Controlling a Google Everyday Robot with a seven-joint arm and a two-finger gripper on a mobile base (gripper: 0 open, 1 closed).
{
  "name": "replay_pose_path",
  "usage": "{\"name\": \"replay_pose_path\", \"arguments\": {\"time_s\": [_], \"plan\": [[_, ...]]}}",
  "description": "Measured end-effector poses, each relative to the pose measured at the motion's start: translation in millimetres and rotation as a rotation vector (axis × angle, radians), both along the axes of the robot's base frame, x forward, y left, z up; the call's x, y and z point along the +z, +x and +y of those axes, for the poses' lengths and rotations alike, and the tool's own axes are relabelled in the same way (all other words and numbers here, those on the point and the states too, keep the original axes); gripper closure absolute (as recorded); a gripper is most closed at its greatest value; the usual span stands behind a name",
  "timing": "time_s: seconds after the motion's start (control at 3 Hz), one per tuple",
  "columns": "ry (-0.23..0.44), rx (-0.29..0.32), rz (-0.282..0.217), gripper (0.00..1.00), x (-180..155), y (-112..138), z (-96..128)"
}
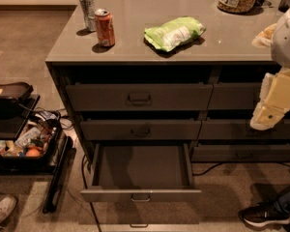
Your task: Close bottom drawer
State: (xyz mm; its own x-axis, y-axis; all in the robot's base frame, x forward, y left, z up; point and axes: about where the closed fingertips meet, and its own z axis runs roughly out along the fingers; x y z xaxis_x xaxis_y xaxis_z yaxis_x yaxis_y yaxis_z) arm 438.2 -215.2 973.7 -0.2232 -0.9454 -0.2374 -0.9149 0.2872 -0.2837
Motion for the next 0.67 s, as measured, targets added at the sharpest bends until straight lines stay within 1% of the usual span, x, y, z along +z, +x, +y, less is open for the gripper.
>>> {"name": "replay_pose_path", "arguments": {"time_s": [0.33,0.67], "plan": [[0.019,-0.008,-0.039,0.0,-4,3,3],[0.113,0.001,-0.077,0.0,-37,15,9]]}}
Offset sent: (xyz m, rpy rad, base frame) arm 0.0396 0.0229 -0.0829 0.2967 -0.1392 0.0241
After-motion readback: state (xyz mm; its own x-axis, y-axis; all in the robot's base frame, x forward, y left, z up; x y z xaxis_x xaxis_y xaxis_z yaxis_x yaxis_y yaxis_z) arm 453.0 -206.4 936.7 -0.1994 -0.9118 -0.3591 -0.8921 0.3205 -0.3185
